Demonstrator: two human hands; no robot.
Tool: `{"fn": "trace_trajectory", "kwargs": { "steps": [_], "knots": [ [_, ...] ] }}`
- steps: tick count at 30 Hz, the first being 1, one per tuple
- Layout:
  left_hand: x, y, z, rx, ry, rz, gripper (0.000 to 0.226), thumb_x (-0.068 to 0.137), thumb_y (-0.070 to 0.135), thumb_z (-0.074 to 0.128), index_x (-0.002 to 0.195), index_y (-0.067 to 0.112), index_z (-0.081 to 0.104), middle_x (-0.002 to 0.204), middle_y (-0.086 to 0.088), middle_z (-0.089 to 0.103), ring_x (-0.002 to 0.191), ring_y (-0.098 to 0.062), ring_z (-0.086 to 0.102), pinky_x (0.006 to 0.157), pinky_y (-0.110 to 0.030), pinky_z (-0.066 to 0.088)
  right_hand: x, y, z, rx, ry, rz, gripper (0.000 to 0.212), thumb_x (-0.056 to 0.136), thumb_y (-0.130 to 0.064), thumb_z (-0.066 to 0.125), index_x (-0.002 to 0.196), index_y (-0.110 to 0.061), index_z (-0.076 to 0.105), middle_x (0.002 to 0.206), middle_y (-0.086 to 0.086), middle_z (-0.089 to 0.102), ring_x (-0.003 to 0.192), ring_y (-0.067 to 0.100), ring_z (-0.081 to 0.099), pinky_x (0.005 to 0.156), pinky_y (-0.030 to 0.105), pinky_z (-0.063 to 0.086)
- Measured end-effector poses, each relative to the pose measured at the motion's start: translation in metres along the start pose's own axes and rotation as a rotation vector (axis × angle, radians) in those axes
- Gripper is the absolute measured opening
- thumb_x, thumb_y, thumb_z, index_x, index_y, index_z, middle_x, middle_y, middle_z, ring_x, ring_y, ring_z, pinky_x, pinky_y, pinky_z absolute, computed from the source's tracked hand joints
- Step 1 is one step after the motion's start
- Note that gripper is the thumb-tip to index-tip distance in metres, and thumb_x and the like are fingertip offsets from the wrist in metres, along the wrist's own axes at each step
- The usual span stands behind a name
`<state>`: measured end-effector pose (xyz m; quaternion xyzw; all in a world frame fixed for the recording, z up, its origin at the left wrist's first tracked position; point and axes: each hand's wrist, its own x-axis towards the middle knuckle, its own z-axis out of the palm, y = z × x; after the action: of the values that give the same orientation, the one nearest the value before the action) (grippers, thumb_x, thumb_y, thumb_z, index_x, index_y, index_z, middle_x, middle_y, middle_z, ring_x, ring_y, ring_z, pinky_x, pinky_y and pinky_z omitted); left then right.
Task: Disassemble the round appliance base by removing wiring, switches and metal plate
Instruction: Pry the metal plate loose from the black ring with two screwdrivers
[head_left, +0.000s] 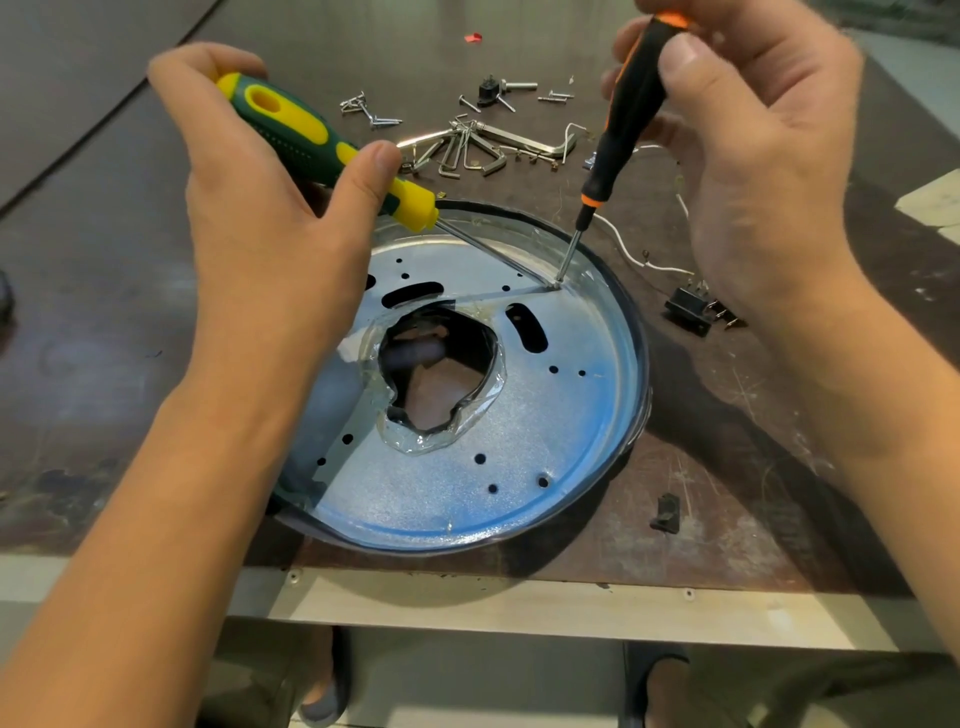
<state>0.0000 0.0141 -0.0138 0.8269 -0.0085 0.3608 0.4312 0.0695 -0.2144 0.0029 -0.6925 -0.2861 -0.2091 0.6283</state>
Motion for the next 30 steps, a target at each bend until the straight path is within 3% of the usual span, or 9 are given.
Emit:
{"fn": "trace_trajectory", "kwargs": {
  "steps": [6,13,17,19,23,27,30],
  "knots": [
    [0.0009,-0.0003,0.0005,-0.009,-0.004,0.001,0.048,0.092,0.028,0.069,0.115,0.015,0.029,0.088,0.016,0.038,0.08,0.021,0.048,0.075,-0.002,0.036,-0.0003,-0.0024,0.004,-0.082,0.027,-0.097,0.024,0.099,-0.006,0.064,0.123,-0.006,0.057,0.096,0.001,0.063,0.085,0.014,0.06,0.084,0.038,0.056],
    [0.0012,0.0001,0.0005,-0.003,0.003,0.0,0.048,0.091,0.029,0.069,0.115,0.015,0.03,0.087,0.016,0.038,0.079,0.019,0.048,0.073,-0.002,0.035,-0.0062,-0.0023,0.0045,0.005,-0.014,-0.036,0.019,0.106,-0.002,0.038,0.116,-0.009,0.054,0.102,0.014,0.058,0.089,0.028,0.057,0.075,0.035,0.051],
    [0.0008,0.0003,0.0002,0.001,0.001,0.0,0.047,0.092,0.029,0.069,0.114,0.015,0.03,0.087,0.016,0.037,0.079,0.019,0.048,0.074,-0.002,0.035,-0.0028,-0.0041,0.0061,-0.087,0.021,-0.136,0.012,0.103,-0.007,0.055,0.115,-0.006,0.058,0.09,0.0,0.058,0.08,0.013,0.055,0.075,0.028,0.048],
    [0.0006,0.0005,0.0002,0.004,0.0,-0.003,0.047,0.092,0.029,0.068,0.114,0.016,0.029,0.087,0.017,0.037,0.079,0.019,0.047,0.074,-0.002,0.035,-0.001,-0.0022,0.004,-0.12,0.035,-0.151,0.016,0.102,-0.007,0.058,0.118,-0.005,0.059,0.096,0.003,0.062,0.082,0.019,0.059,0.077,0.033,0.051],
    [0.001,0.0009,-0.0003,0.005,-0.004,-0.002,0.047,0.092,0.029,0.068,0.114,0.016,0.029,0.088,0.017,0.037,0.08,0.02,0.047,0.074,-0.002,0.036,-0.0028,-0.0007,0.0024,-0.048,0.048,-0.069,0.017,0.105,-0.003,0.046,0.116,-0.008,0.058,0.103,0.015,0.062,0.087,0.03,0.059,0.076,0.043,0.052],
    [0.0012,0.0006,0.0003,0.006,-0.001,-0.005,0.048,0.092,0.031,0.068,0.115,0.016,0.029,0.088,0.017,0.037,0.079,0.021,0.046,0.074,-0.001,0.035,-0.0028,-0.0031,0.0039,-0.147,0.056,-0.111,0.018,0.101,-0.01,0.063,0.118,-0.006,0.06,0.099,0.005,0.063,0.087,0.012,0.059,0.079,0.029,0.05],
    [0.0006,0.0007,0.0003,0.003,-0.006,0.001,0.047,0.092,0.028,0.068,0.115,0.015,0.029,0.088,0.017,0.037,0.081,0.023,0.047,0.075,-0.001,0.036,-0.0012,-0.0004,0.0013,-0.157,0.042,-0.095,0.016,0.101,-0.006,0.061,0.117,-0.005,0.06,0.102,0.008,0.063,0.089,0.021,0.06,0.078,0.033,0.052]
  ]
}}
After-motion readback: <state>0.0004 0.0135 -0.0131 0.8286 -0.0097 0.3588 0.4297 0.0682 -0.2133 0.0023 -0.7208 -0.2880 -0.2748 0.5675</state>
